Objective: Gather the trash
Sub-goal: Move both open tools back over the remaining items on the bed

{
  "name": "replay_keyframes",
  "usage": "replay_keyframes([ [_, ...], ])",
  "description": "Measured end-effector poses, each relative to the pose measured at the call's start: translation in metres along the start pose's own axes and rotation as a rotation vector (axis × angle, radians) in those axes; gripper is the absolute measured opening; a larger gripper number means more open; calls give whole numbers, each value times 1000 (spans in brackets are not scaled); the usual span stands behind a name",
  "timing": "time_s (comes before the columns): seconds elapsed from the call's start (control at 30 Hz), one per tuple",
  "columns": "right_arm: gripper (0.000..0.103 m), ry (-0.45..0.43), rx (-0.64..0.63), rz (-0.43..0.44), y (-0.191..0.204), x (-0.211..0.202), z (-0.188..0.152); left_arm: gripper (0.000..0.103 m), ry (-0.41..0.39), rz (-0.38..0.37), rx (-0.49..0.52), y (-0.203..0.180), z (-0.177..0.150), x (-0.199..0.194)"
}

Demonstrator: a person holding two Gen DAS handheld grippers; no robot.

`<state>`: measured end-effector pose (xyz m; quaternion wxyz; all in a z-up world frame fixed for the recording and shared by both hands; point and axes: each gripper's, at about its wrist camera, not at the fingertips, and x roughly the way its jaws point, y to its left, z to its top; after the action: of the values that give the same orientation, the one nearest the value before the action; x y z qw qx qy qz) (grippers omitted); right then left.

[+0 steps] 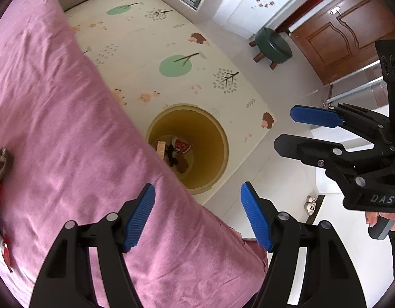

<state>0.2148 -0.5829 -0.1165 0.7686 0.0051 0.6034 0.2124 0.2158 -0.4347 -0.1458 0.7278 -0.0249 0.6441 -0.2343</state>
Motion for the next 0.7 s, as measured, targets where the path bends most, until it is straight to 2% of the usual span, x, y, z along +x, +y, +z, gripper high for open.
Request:
replay_keyframes([
  [0.27,58,4,-103,46,66,6,15,69,-55,57,-81,44,-40,-38],
  [0.43,58,19,-186,86,119,17,21,69,-83,92,-160,84,-71,-63],
  [0.7,58,57,-308,154,207,41,24,69,-86,162,-244,147,-125,-93],
])
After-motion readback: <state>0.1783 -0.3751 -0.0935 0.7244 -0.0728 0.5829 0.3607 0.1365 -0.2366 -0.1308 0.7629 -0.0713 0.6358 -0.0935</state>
